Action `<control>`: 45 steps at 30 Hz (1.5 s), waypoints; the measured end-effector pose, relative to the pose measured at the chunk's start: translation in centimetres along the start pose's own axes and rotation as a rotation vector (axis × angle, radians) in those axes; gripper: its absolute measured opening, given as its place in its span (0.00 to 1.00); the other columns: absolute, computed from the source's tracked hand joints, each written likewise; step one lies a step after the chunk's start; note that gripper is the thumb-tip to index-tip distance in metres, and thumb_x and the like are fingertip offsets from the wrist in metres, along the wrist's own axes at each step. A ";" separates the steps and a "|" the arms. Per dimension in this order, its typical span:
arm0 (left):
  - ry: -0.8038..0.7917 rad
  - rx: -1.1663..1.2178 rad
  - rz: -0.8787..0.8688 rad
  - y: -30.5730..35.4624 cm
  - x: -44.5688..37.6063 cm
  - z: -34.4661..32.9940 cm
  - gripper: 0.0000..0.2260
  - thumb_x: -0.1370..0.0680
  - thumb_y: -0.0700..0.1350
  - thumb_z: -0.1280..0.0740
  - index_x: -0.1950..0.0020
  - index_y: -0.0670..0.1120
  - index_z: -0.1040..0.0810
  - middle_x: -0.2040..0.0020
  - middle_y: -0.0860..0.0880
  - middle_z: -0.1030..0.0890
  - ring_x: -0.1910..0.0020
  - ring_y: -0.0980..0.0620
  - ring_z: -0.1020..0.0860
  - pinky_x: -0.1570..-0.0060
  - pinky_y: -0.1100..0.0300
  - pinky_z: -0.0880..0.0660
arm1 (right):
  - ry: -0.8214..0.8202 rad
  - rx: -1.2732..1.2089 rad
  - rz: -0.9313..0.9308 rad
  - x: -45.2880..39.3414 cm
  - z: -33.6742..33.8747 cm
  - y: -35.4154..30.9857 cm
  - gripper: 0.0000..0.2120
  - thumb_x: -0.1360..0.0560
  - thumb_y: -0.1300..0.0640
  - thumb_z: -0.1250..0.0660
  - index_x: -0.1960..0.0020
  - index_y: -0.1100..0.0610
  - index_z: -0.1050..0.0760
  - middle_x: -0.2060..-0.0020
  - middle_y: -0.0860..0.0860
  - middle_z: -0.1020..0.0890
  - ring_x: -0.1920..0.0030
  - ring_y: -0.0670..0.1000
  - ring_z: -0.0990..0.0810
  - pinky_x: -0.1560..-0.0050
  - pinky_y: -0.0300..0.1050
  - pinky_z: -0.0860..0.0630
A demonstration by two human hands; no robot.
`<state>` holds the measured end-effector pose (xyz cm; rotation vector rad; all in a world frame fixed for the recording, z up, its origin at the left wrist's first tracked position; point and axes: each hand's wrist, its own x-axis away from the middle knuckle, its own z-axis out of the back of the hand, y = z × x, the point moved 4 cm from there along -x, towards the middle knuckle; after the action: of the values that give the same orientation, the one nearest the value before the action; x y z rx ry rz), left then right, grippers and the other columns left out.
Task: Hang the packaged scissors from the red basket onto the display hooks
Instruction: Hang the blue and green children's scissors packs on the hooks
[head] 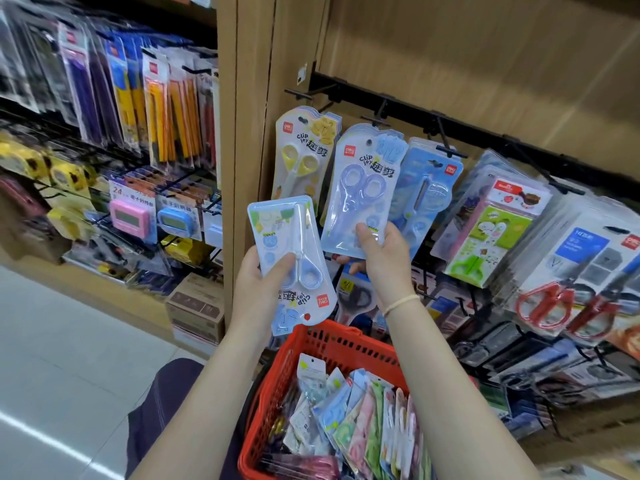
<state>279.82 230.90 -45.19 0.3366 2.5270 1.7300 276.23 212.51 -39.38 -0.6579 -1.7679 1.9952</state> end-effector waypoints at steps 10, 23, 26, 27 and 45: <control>-0.019 0.158 0.009 -0.6 -0.2 -0.7 0.13 0.20 0.37 0.30 0.36 0.44 0.24 0.44 0.48 0.15 0.46 0.48 0.15 0.53 0.54 0.18 | -0.059 0.156 -0.239 2.8 0.4 5.9 0.21 0.19 0.40 0.38 0.43 0.58 0.22 0.54 0.54 0.14 0.59 0.52 0.14 0.60 0.47 0.18; 0.095 -0.142 0.064 -2.7 -0.4 -2.4 0.50 0.26 0.45 0.21 0.16 0.50 0.54 0.20 0.48 0.38 0.23 0.49 0.34 0.28 0.48 0.31 | -0.026 -0.069 -0.159 4.3 4.0 5.3 0.04 0.21 0.56 0.29 0.51 0.56 0.19 0.59 0.52 0.14 0.59 0.53 0.16 0.57 0.51 0.21; 0.005 -0.562 -0.193 -1.1 -0.1 -3.0 0.49 0.27 0.53 0.21 0.17 0.58 0.51 0.16 0.54 0.52 0.17 0.53 0.53 0.22 0.45 0.50 | 0.020 0.049 -0.113 3.6 5.0 3.9 0.11 0.23 0.51 0.27 0.50 0.59 0.16 0.49 0.64 0.17 0.49 0.65 0.19 0.45 0.64 0.22; -0.086 -0.679 -0.255 -0.8 -0.2 -3.5 0.46 0.27 0.56 0.22 0.18 0.60 0.48 0.16 0.55 0.50 0.17 0.54 0.53 0.21 0.44 0.54 | 0.010 0.081 -0.094 3.5 5.1 3.4 0.16 0.24 0.50 0.26 0.50 0.64 0.18 0.48 0.69 0.20 0.51 0.68 0.21 0.47 0.65 0.23; -0.089 -0.045 -0.092 3.5 -1.5 -4.1 0.04 0.20 0.42 0.29 0.46 0.46 0.22 0.54 0.52 0.14 0.53 0.51 0.15 0.52 0.51 0.19 | -0.355 0.174 -0.048 3.8 -0.2 0.1 0.14 0.21 0.52 0.30 0.38 0.56 0.24 0.49 0.53 0.15 0.56 0.47 0.15 0.58 0.43 0.18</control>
<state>281.04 228.07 -40.56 0.2831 2.3981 1.6962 273.31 214.87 -39.78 -0.2118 -1.7480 2.3091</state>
